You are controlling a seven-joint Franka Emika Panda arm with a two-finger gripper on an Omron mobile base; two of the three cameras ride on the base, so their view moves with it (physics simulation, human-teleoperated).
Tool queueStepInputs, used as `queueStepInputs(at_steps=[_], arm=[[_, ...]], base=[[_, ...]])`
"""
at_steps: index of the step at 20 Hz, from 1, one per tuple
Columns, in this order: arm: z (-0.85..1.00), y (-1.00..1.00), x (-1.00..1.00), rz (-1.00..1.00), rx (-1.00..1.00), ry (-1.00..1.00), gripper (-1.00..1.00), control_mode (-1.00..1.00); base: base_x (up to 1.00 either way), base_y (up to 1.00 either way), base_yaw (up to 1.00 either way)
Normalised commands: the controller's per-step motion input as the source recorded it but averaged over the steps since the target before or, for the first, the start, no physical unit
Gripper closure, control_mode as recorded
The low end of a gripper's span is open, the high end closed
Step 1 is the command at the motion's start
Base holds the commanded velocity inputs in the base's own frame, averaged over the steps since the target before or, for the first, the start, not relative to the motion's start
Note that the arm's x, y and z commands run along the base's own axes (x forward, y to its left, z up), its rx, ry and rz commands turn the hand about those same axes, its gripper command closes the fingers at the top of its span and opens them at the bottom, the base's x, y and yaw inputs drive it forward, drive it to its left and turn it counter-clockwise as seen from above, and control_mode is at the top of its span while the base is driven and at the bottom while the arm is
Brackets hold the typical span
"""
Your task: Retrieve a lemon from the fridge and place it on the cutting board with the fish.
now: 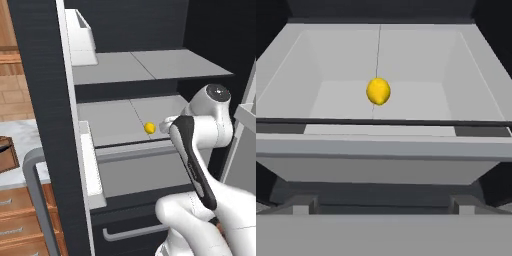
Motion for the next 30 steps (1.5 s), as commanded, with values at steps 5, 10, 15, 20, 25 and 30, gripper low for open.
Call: queueStepInputs(at_steps=[5, 10, 15, 20, 25, 30], arm=[[0.00, 0.13, 0.35, 0.03, 0.00, 0.00, -1.00, -1.00], [-0.02, 0.26, 0.44, 0.00, 0.00, 0.00, -1.00, -1.00], [-0.17, 0.18, 0.42, 0.00, 0.00, -0.02, -1.00, -1.00], [-0.25, 0.00, 0.35, 0.00, 0.00, 0.00, -1.00, -1.00], [-0.40, 0.00, 0.42, 0.00, 0.00, 0.00, -1.00, -1.00], [-0.33, 0.00, 0.44, 0.00, -0.01, 0.00, -1.00, -1.00]], base=[[0.00, 0.00, 0.00], [0.00, 0.00, 0.00], [0.00, 0.00, 0.00], [0.00, 0.00, 0.00], [0.00, 0.00, 0.00], [0.00, 0.00, 0.00]])
